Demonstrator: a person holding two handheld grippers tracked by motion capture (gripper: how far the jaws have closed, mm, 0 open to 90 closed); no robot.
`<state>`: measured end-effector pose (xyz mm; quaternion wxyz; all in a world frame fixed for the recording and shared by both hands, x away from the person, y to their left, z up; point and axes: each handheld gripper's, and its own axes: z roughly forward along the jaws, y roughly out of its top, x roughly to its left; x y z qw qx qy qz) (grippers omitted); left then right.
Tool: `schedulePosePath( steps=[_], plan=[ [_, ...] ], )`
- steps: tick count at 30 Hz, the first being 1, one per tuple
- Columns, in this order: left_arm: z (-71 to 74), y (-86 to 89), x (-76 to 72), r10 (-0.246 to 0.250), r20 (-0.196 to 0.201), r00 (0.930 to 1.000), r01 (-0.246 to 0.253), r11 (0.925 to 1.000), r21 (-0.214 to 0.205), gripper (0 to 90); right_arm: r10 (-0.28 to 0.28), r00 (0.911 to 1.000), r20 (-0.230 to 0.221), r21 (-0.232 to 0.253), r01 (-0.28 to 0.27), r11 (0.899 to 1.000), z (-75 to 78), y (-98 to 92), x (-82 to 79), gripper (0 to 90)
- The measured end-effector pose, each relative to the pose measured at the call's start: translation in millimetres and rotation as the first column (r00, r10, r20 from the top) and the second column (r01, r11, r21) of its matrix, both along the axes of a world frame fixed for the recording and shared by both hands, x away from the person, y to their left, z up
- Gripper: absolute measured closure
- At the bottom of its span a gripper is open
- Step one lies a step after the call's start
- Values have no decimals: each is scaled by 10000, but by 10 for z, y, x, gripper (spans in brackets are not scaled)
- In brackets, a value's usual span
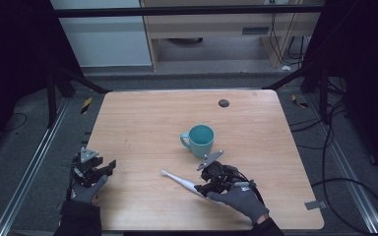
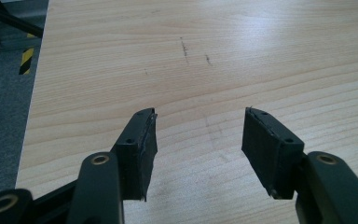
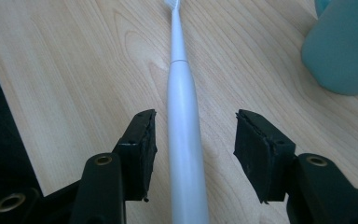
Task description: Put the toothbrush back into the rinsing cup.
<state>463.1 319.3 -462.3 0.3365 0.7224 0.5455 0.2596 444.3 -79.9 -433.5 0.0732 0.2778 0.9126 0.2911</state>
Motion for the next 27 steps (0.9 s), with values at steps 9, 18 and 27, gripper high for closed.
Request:
schedulePosePath(
  steps=[9, 18, 27],
  plan=[
    [-3, 3, 7, -6, -27, 10000, 6, 10000, 5, 441, 126, 9993, -354, -590, -146, 9981, -89, 87, 65, 505],
    [-8, -5, 11, -71, -75, 9999, 71, 10000, 14, 441, 226, 9978, -625, -1159, -298, 9928, -168, 187, 80, 527],
    [-14, -12, 15, -101, -108, 9999, 101, 9999, 58, 441, 406, 9950, -908, -1773, -562, 9826, -258, 280, 99, 566]
  ],
)
